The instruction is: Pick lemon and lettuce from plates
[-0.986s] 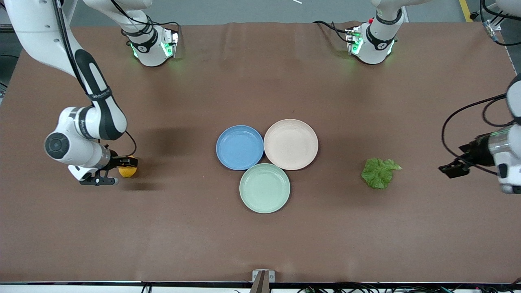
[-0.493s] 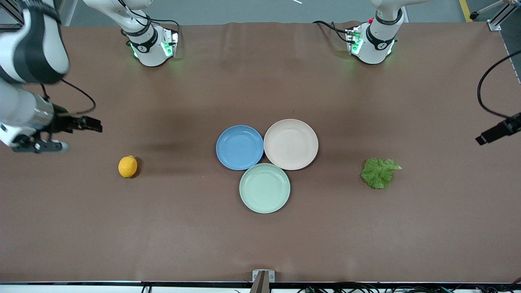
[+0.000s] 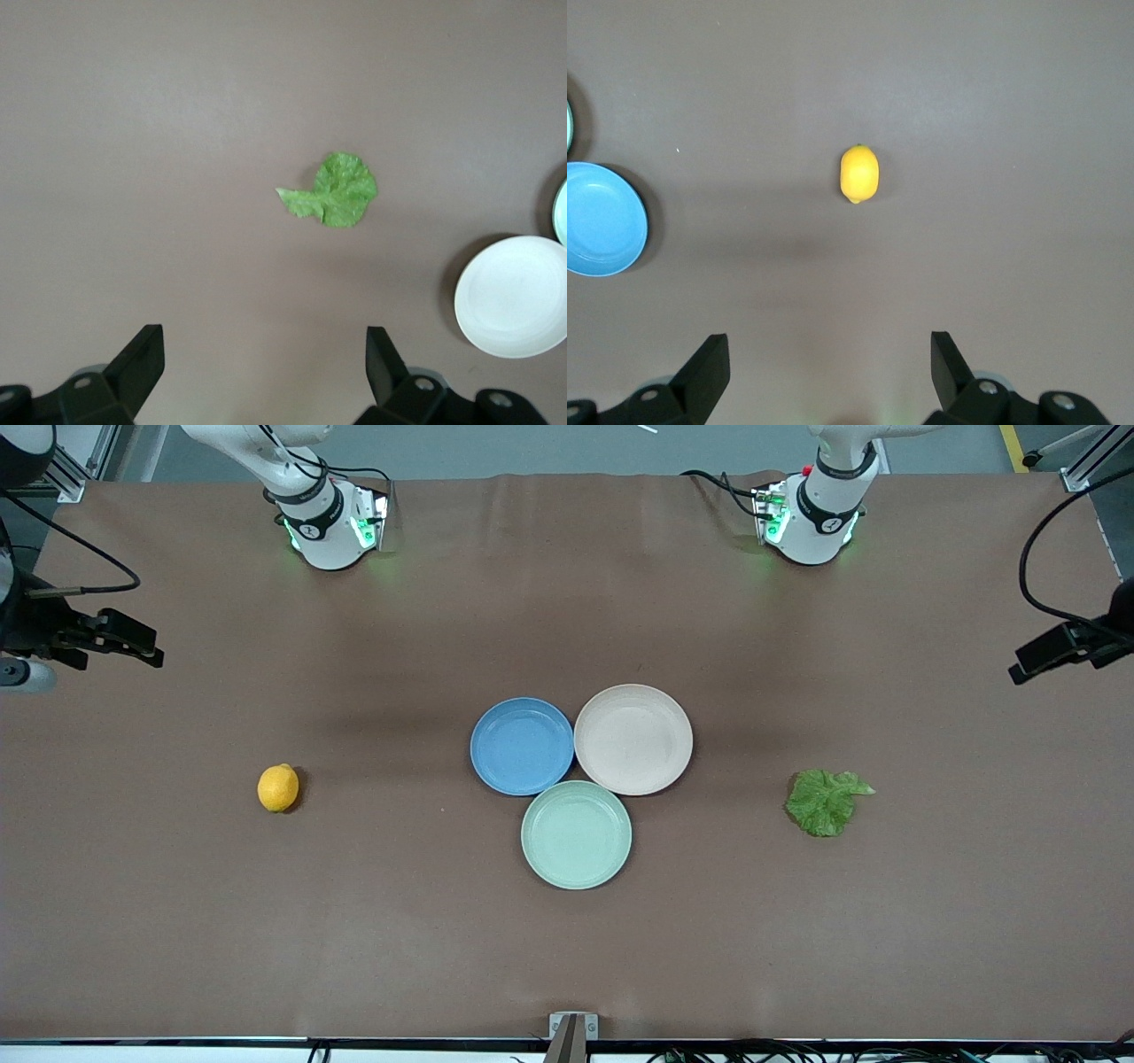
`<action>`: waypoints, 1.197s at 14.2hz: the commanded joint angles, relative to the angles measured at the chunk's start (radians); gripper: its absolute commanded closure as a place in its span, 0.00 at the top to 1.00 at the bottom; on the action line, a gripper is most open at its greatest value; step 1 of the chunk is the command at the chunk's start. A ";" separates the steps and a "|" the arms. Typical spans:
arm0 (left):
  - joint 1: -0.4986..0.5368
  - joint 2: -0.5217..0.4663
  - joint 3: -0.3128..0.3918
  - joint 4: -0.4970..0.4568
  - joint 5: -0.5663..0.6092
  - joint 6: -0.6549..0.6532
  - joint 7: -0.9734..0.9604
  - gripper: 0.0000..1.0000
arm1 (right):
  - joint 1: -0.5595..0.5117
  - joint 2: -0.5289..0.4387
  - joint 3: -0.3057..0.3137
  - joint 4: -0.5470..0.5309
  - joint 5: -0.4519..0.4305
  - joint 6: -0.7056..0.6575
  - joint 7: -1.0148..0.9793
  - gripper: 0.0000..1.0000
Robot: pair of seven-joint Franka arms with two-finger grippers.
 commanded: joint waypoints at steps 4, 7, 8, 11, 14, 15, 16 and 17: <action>-0.013 -0.077 0.013 -0.086 -0.003 0.002 0.023 1.00 | -0.008 0.024 0.009 0.072 -0.001 -0.009 0.000 1.00; -0.012 -0.079 -0.021 -0.086 -0.003 -0.027 0.009 1.00 | -0.008 0.024 0.009 0.089 0.004 -0.001 0.002 1.00; -0.012 -0.080 -0.022 -0.086 -0.003 -0.054 0.008 1.00 | -0.008 0.024 0.009 0.095 0.004 -0.001 0.000 1.00; -0.007 -0.088 -0.018 -0.074 0.009 -0.092 -0.003 1.00 | -0.010 0.026 0.009 0.106 0.004 -0.001 0.000 1.00; -0.003 -0.079 -0.012 -0.063 0.010 -0.087 -0.002 1.00 | -0.008 0.026 0.009 0.106 0.004 -0.001 -0.003 1.00; -0.003 -0.079 -0.012 -0.063 0.009 -0.085 -0.002 1.00 | -0.008 0.026 0.009 0.106 0.002 -0.001 -0.004 1.00; -0.003 -0.079 -0.012 -0.063 0.009 -0.085 -0.002 1.00 | -0.008 0.026 0.009 0.106 0.002 -0.001 -0.004 1.00; -0.001 -0.079 -0.012 -0.063 0.001 -0.085 0.000 1.00 | -0.008 0.026 0.009 0.106 0.002 -0.001 -0.006 1.00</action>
